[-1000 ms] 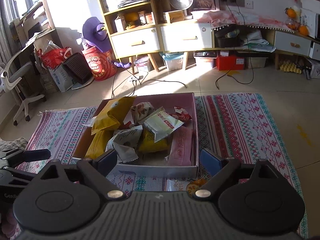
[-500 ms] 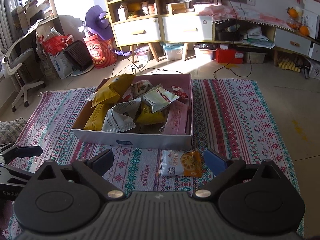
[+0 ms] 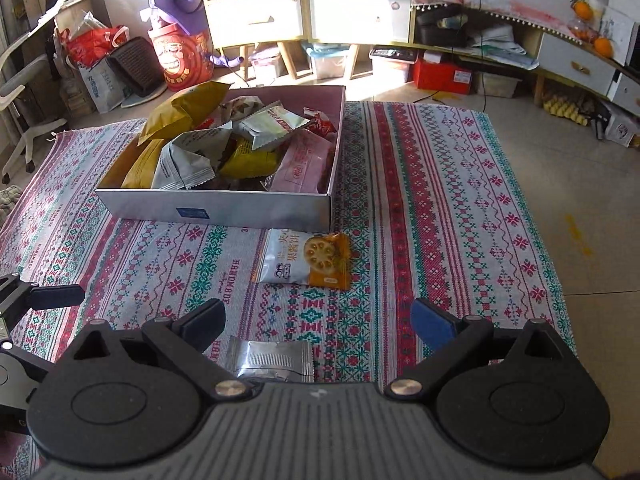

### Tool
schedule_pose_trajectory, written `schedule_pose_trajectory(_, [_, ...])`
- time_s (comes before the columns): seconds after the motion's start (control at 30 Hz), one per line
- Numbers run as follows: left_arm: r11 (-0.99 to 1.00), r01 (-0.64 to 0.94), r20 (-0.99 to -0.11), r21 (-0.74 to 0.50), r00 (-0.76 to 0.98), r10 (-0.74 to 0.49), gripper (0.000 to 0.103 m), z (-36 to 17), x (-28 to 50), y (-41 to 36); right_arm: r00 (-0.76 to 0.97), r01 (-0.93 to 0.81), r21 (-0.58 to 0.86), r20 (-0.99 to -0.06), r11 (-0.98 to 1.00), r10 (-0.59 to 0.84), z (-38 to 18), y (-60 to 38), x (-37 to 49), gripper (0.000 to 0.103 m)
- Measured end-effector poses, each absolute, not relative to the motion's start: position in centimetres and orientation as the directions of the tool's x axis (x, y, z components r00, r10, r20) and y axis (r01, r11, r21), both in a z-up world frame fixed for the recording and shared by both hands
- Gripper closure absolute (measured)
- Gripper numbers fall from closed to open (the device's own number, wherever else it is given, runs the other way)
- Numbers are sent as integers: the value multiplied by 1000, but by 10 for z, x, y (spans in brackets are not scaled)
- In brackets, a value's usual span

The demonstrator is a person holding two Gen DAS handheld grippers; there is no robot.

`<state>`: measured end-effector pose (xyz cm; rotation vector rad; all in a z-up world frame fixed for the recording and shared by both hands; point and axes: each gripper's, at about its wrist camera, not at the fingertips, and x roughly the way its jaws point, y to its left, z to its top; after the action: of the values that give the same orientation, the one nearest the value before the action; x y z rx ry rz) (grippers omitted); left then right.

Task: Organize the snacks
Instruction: 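Move both tools back toward the silver packet and orange biscuit bag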

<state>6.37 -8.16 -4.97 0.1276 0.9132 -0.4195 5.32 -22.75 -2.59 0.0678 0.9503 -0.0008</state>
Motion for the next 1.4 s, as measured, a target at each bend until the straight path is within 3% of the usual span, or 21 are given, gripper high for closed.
schedule_pose_trajectory(0.27, [804, 595, -731, -23, 538, -419, 0, -59, 59, -135, 532, 84, 72, -847, 994, 16, -33, -262, 55, 4])
schedule_pose_trajectory(0.47, [738, 674, -717, -19, 506, -480, 11, -64, 62, -150, 509, 110, 75, -861, 991, 9, -37, -281, 57, 4])
schedule_pose_trajectory(0.67, [696, 717, -729, -28, 462, -505, 34, -72, 66, -160, 502, 57, 83, -864, 995, 43, -42, -284, 65, 4])
schedule_pose_trajectory(0.7, [692, 721, -737, -30, 452, -503, 47, -74, 66, -161, 508, 34, 88, -859, 996, 59, -43, -283, 66, 4])
schedule_pose_trajectory(0.83, [699, 715, -737, -32, 455, -499, 70, -74, 67, -158, 531, -49, 62, -844, 997, 79, -49, -278, 72, 5])
schedule_pose_trajectory(1.4, [868, 496, -783, -12, 535, -316, 72, -61, 73, -88, 549, -281, -27, -824, 959, 138, -62, -227, 100, 12])
